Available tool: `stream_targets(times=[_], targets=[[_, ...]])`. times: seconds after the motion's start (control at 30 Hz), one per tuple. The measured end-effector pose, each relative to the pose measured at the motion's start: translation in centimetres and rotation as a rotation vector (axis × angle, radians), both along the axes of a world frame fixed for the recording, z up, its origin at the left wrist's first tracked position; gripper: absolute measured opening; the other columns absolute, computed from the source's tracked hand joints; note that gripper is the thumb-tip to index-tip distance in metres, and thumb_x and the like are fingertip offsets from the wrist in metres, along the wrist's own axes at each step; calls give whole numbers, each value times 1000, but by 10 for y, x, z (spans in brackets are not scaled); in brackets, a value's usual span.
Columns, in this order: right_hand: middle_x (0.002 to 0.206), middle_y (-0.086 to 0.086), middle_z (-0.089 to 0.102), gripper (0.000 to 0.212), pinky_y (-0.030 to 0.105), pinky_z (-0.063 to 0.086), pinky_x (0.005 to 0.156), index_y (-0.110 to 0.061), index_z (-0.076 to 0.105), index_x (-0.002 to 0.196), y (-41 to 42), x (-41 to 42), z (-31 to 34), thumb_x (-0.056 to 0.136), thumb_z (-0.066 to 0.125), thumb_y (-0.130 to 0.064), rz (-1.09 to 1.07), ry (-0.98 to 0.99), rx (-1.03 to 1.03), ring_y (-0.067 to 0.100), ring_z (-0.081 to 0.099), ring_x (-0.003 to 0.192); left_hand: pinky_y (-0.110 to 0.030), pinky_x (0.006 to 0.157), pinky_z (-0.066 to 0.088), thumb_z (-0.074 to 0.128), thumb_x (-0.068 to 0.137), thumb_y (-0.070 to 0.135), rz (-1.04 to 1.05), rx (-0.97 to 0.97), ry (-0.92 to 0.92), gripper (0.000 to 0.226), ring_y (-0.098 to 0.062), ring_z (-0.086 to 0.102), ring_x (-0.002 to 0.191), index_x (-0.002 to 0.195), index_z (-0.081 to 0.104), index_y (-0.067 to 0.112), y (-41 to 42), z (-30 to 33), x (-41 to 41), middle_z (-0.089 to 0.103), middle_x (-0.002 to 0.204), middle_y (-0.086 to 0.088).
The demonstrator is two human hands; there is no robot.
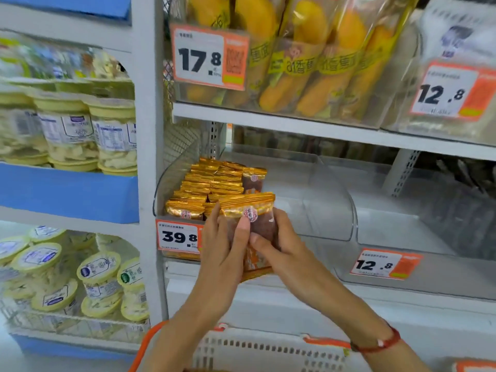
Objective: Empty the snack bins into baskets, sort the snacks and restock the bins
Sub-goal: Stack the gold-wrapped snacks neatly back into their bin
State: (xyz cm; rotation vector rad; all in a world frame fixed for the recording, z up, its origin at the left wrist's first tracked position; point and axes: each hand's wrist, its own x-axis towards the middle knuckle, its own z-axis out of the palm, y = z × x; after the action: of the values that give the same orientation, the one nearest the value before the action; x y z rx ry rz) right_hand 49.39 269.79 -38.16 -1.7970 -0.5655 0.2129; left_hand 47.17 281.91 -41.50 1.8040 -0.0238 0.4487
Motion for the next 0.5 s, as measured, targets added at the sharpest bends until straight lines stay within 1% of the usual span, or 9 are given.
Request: stream_targets(times=[0.03,0.07,0.1,0.13,0.17,0.23,0.27,0.37,0.5], targets=[[110,-28,55,30,3,46,76,-38,38,121,1,8,8,99,49,-22,-27,-12,9,-18,57,94,-24,114,-5,13,78,88,45,109,-34,62,33,-8,124,131,30,60,6,4,8,3,133,57],[107,-26,56,29,4,47,72,-36,39,120,0,19,15,98,51,-22,-57,-11,19,-15,60,89,-25,113,0,8,73,91,137,212,-77,79,26,-4,129,141,23,55,12,4,15,3,141,48],[107,-21,58,27,6,48,70,-34,41,119,-1,28,23,97,53,-22,-99,-6,27,-9,61,87,-25,112,8,8,73,90,253,296,-111,88,17,5,133,149,18,47,20,4,19,11,146,37],[108,-15,60,25,10,49,71,-32,42,117,-4,41,28,97,54,-22,-150,-2,32,-4,61,88,-24,109,15,12,78,85,363,353,-143,87,11,15,132,151,20,39,28,2,21,22,145,29],[111,-9,61,24,16,50,74,-30,43,116,-6,55,33,96,56,-23,-205,3,28,2,61,91,-24,106,19,18,84,78,440,398,-172,79,5,24,132,150,27,35,37,-4,25,32,143,24],[114,-2,60,28,25,50,81,-24,42,118,-7,87,36,95,58,-24,-294,28,10,11,62,96,-24,104,21,26,93,64,477,566,-203,62,-7,37,132,142,43,30,51,-12,33,46,142,14],[114,0,60,30,26,50,81,-21,41,119,-6,103,36,95,59,-24,-309,43,7,12,62,96,-25,105,21,26,96,59,456,665,-213,56,-11,41,131,138,49,28,57,-17,40,50,140,10],[104,-2,62,30,20,50,71,-14,43,118,6,152,23,94,61,-23,-301,60,-103,8,63,87,-29,108,22,27,100,48,399,810,-243,50,-16,48,126,124,64,24,67,-30,52,61,129,6],[117,10,66,35,31,54,87,-6,58,123,22,208,-3,92,65,-18,-294,76,-303,21,65,100,-30,105,28,29,99,47,446,846,-287,48,-16,53,121,112,71,26,68,-34,54,65,119,8]])
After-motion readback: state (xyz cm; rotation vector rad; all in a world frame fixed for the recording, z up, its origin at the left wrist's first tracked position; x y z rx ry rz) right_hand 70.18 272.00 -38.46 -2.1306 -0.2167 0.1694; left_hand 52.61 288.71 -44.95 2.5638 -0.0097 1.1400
